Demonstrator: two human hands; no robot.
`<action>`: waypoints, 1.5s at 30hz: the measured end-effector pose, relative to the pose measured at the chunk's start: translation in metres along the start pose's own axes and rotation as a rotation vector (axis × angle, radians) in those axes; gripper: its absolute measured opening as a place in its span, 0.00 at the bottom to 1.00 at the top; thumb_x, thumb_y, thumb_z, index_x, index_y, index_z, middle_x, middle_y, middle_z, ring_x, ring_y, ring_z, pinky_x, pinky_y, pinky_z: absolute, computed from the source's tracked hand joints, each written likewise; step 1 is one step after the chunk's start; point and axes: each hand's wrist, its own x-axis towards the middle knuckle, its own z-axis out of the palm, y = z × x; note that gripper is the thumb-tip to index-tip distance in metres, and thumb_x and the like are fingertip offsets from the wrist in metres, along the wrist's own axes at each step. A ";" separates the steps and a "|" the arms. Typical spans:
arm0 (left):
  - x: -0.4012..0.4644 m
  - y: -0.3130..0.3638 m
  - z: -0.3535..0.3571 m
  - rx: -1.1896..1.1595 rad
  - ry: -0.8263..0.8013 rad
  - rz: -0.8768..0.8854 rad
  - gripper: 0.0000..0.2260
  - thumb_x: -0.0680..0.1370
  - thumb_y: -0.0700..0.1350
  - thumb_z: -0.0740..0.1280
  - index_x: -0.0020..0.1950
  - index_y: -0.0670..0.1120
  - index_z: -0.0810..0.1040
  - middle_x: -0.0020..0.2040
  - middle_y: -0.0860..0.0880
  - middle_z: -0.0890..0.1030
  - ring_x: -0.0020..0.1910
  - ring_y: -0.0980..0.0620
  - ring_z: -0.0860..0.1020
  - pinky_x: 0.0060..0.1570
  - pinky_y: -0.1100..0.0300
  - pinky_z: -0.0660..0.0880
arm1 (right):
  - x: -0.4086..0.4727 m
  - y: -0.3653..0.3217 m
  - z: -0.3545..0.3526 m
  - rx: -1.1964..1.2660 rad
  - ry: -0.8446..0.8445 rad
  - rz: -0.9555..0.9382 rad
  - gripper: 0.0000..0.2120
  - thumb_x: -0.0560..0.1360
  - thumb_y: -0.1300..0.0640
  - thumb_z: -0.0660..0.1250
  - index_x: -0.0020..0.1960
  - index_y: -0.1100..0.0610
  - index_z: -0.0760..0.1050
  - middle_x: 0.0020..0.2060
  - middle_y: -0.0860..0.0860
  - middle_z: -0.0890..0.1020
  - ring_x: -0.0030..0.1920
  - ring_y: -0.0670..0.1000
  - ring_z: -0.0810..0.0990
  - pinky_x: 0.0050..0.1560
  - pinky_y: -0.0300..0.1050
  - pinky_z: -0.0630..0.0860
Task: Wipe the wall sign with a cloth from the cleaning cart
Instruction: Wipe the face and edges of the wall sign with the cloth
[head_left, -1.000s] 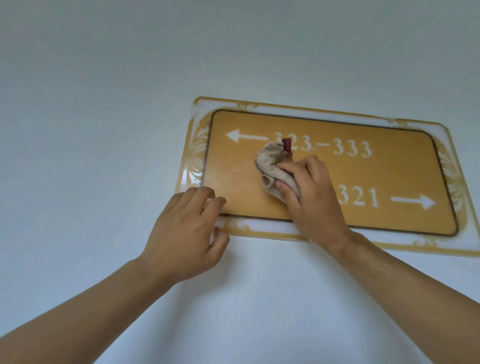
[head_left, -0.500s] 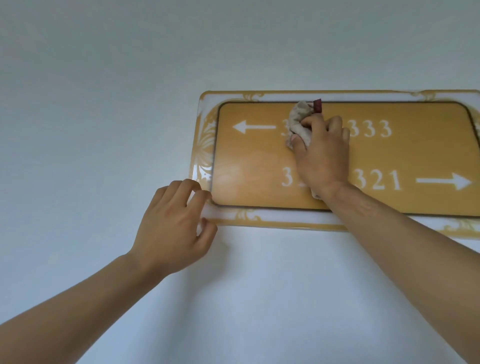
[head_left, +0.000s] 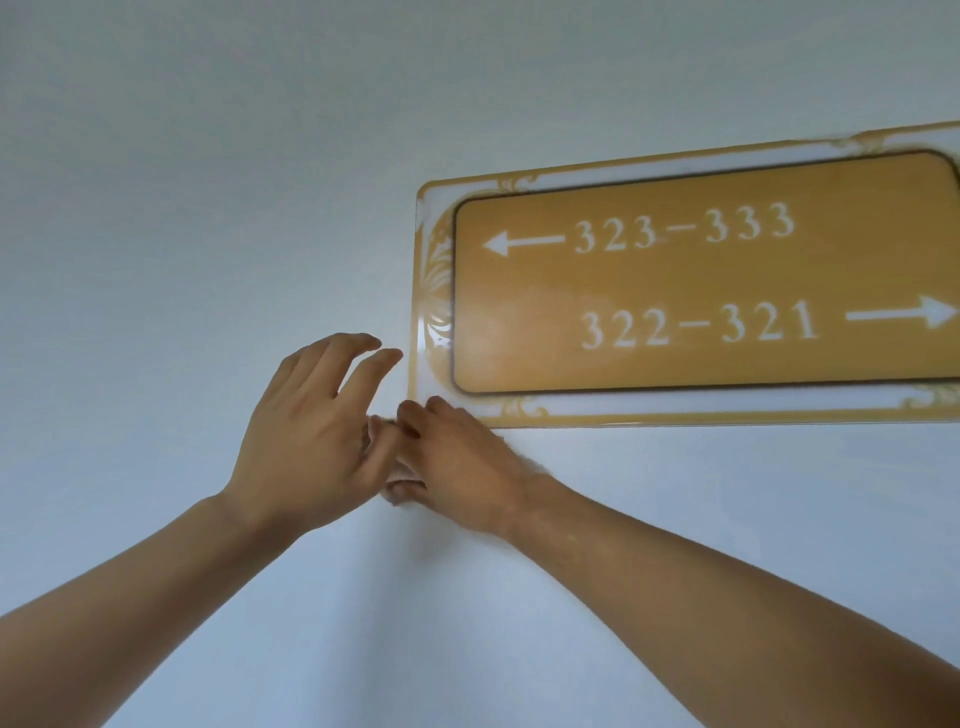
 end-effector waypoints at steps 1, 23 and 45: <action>0.001 0.001 -0.002 -0.002 -0.009 -0.006 0.22 0.73 0.45 0.59 0.64 0.38 0.77 0.62 0.39 0.78 0.60 0.37 0.76 0.59 0.45 0.72 | -0.005 -0.005 0.001 -0.009 -0.042 -0.059 0.19 0.76 0.55 0.68 0.66 0.53 0.71 0.54 0.54 0.74 0.44 0.55 0.69 0.45 0.54 0.73; 0.050 0.138 -0.012 -0.264 -0.044 -0.071 0.30 0.71 0.45 0.62 0.74 0.42 0.66 0.66 0.39 0.74 0.64 0.40 0.70 0.63 0.43 0.69 | -0.138 0.067 -0.212 -0.513 0.194 0.508 0.17 0.73 0.51 0.73 0.56 0.60 0.76 0.52 0.57 0.74 0.50 0.57 0.72 0.43 0.45 0.73; 0.112 0.521 -0.046 -0.532 -0.119 0.027 0.26 0.70 0.45 0.62 0.68 0.40 0.72 0.59 0.39 0.77 0.58 0.38 0.74 0.62 0.44 0.68 | -0.441 0.090 -0.450 -0.526 -0.250 0.836 0.18 0.80 0.50 0.62 0.60 0.51 0.54 0.40 0.54 0.75 0.34 0.59 0.75 0.30 0.47 0.70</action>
